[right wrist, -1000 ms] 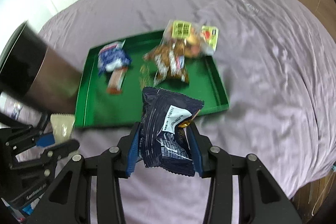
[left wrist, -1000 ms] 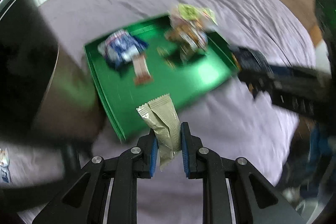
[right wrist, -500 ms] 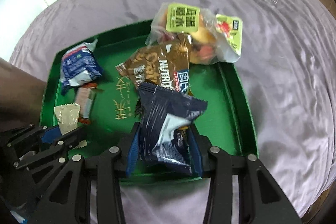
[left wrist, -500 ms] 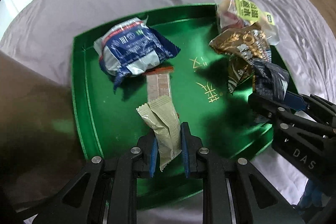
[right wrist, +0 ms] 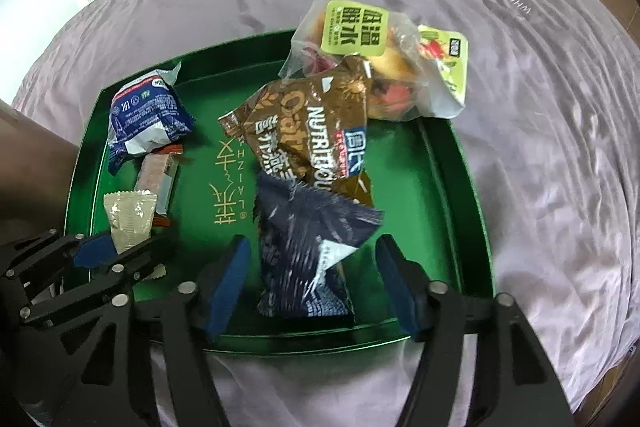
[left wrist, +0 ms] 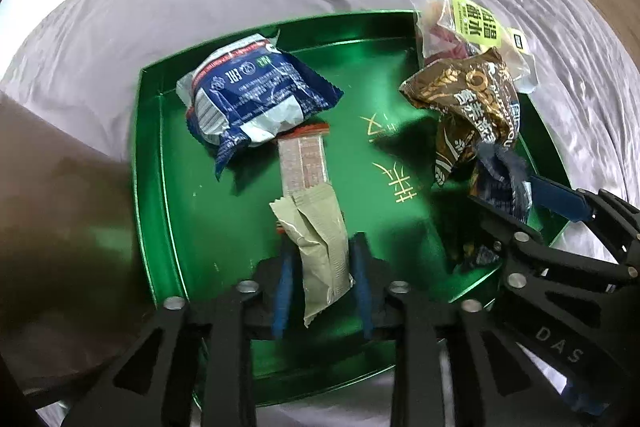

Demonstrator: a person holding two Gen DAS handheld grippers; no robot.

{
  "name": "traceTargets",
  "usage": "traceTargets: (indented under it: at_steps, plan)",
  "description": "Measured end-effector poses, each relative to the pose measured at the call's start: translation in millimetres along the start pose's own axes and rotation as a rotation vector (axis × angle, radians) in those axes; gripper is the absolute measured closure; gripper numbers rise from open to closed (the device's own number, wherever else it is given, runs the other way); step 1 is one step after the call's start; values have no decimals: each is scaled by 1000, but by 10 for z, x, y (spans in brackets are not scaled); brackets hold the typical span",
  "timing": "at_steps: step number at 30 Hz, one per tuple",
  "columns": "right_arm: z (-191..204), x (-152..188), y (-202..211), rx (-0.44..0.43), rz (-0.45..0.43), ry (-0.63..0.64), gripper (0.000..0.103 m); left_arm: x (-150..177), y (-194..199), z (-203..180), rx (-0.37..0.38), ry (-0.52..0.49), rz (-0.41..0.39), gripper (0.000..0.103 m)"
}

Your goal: Organize snacks

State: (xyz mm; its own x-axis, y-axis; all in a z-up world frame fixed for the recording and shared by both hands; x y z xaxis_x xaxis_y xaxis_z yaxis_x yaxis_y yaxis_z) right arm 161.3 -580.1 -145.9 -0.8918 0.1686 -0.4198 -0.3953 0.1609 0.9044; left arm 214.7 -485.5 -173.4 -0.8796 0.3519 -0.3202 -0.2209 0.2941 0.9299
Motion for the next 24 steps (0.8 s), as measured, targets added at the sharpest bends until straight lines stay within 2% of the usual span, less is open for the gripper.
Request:
traceTargets:
  at_steps: [5,8,9,11,15,19,24]
  plan:
    - [-32,-8,50,14,3,13,13,-14,68,63,-4,23,-14,63]
    - [-73,-19,123,29,-4,14,0,-48,155,123,-17,41,-32,58]
    - [-91,-24,157,36,-9,13,0,-56,180,142,-20,48,-38,56]
    - [-138,-32,219,42,-18,12,0,-87,220,181,-32,55,-60,46]
    - [-179,-51,355,60,-36,17,0,-122,276,175,-36,56,-75,45]
    - [-249,-60,508,70,-49,11,0,-141,347,140,-40,58,-86,31]
    - [-300,-89,631,93,-54,20,0,-194,394,77,-35,48,-88,30]
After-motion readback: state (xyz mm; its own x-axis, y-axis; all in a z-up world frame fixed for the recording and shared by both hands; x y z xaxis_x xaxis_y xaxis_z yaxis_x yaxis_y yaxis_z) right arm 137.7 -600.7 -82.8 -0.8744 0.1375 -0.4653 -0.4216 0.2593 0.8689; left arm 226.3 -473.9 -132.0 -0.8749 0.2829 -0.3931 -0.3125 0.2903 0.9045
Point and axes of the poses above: each gripper's, at about its wrist camera, not at the fingertips, and y roughly against the way its jaws point, z to its left, x to its underside, the point moved 10 cm from there along -y, roughly the way its jaws point, and after that the axes turned 12 degrees about y, right-handed, at the moved point
